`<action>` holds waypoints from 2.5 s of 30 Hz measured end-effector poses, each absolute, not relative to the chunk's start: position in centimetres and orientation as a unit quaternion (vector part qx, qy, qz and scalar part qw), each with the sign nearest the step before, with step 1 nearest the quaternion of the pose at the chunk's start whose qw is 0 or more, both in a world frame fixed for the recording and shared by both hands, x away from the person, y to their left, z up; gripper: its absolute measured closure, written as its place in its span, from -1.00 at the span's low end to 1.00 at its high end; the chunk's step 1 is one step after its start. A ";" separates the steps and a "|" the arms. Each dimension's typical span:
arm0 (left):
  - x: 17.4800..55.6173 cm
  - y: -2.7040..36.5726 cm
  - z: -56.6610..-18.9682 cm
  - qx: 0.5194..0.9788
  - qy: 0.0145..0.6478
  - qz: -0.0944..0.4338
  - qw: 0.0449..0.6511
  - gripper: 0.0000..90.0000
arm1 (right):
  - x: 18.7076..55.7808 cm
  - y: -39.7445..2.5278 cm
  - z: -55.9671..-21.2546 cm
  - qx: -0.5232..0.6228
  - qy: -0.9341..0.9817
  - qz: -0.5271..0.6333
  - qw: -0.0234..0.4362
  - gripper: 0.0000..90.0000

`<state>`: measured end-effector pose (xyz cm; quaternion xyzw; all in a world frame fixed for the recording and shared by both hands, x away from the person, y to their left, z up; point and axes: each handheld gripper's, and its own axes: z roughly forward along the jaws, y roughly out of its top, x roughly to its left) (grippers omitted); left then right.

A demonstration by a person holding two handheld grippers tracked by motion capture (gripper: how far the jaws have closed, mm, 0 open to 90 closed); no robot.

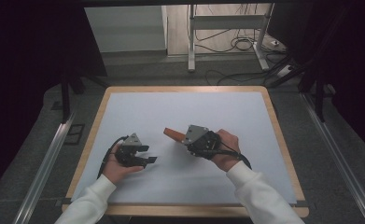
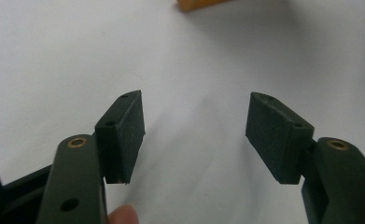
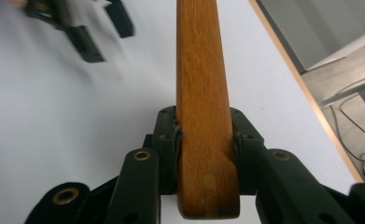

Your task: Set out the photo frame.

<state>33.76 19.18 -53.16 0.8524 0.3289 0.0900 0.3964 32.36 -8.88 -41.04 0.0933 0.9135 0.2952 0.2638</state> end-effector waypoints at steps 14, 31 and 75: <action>33.7 19.1 -53.1 0.854 0.327 0.092 0.394 -0.19 | 30.9 -9.6 -40.8 0.081 0.915 0.312 0.242 0.53; 33.7 19.1 -52.9 0.852 0.327 0.093 0.398 -0.19 | 35.6 -11.2 -40.0 0.162 0.895 0.337 0.243 0.38; 33.6 19.1 -52.7 0.846 0.331 0.095 0.407 -0.22 | 41.2 -14.1 -41.7 0.335 0.824 0.401 0.221 -0.58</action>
